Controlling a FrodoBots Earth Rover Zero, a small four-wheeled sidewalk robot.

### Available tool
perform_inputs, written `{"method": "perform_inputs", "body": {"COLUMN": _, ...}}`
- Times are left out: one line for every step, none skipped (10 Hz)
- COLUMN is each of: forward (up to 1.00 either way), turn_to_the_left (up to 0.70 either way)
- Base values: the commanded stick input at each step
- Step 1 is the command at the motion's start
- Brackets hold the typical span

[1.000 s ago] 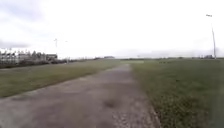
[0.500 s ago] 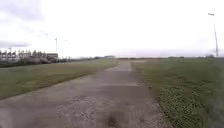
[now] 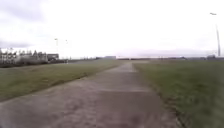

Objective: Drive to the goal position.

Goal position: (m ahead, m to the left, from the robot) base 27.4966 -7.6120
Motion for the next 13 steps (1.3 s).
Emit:
{"method": "perform_inputs", "body": {"forward": 1.0, "turn_to_the_left": 0.0}}
{"method": "perform_inputs", "body": {"forward": 1.0, "turn_to_the_left": 0.0}}
{"method": "perform_inputs", "body": {"forward": 1.0, "turn_to_the_left": 0.0}}
{"method": "perform_inputs", "body": {"forward": 1.0, "turn_to_the_left": 0.0}}
{"method": "perform_inputs", "body": {"forward": 1.0, "turn_to_the_left": 0.0}}
{"method": "perform_inputs", "body": {"forward": 1.0, "turn_to_the_left": 0.0}}
{"method": "perform_inputs", "body": {"forward": 1.0, "turn_to_the_left": 0.0}}
{"method": "perform_inputs", "body": {"forward": 1.0, "turn_to_the_left": 0.0}}
{"method": "perform_inputs", "body": {"forward": 1.0, "turn_to_the_left": 0.0}}
{"method": "perform_inputs", "body": {"forward": 1.0, "turn_to_the_left": 0.0}}
{"method": "perform_inputs", "body": {"forward": 1.0, "turn_to_the_left": -0.02}}
{"method": "perform_inputs", "body": {"forward": 1.0, "turn_to_the_left": -0.11}}
{"method": "perform_inputs", "body": {"forward": 1.0, "turn_to_the_left": -0.34}}
